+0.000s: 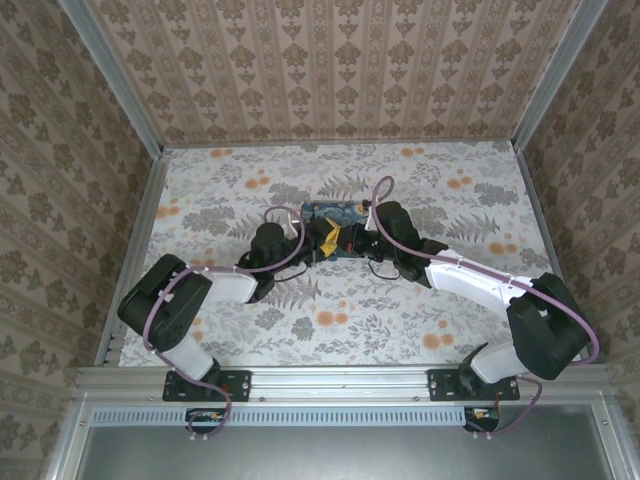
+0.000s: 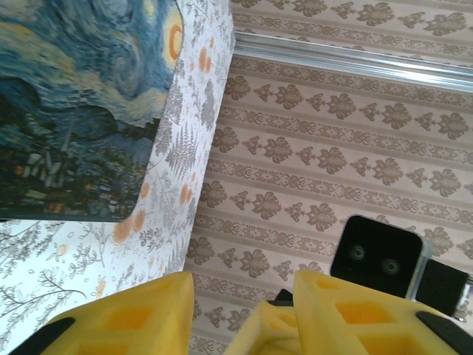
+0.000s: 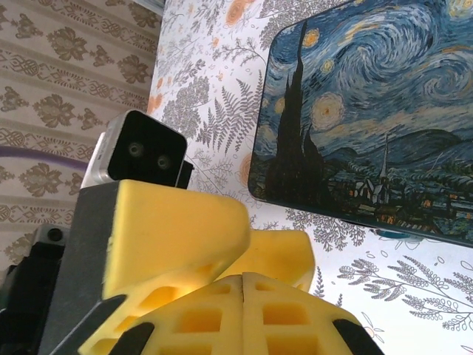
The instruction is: Unlock a padlock with a key
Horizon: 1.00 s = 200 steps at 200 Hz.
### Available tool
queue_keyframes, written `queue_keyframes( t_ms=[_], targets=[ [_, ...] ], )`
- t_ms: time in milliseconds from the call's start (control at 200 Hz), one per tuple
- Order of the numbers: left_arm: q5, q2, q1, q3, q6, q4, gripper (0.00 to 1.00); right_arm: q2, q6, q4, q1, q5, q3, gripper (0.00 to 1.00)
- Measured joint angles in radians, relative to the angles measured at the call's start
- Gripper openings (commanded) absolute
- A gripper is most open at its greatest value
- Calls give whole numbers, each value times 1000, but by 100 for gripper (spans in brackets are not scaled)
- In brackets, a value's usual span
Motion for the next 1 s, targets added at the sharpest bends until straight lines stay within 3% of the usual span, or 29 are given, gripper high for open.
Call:
queue_keyframes(
  t_ms=[620, 845, 1000],
  targets=[
    [3, -5, 0, 0, 11, -1, 20, 0, 0, 1, -5, 0, -22, 0],
    [3, -5, 0, 0, 12, -1, 20, 0, 0, 2, -6, 0, -30, 0],
    [2, -5, 0, 0, 23, -5, 26, -1, 0, 0, -6, 0, -31, 0]
  ],
)
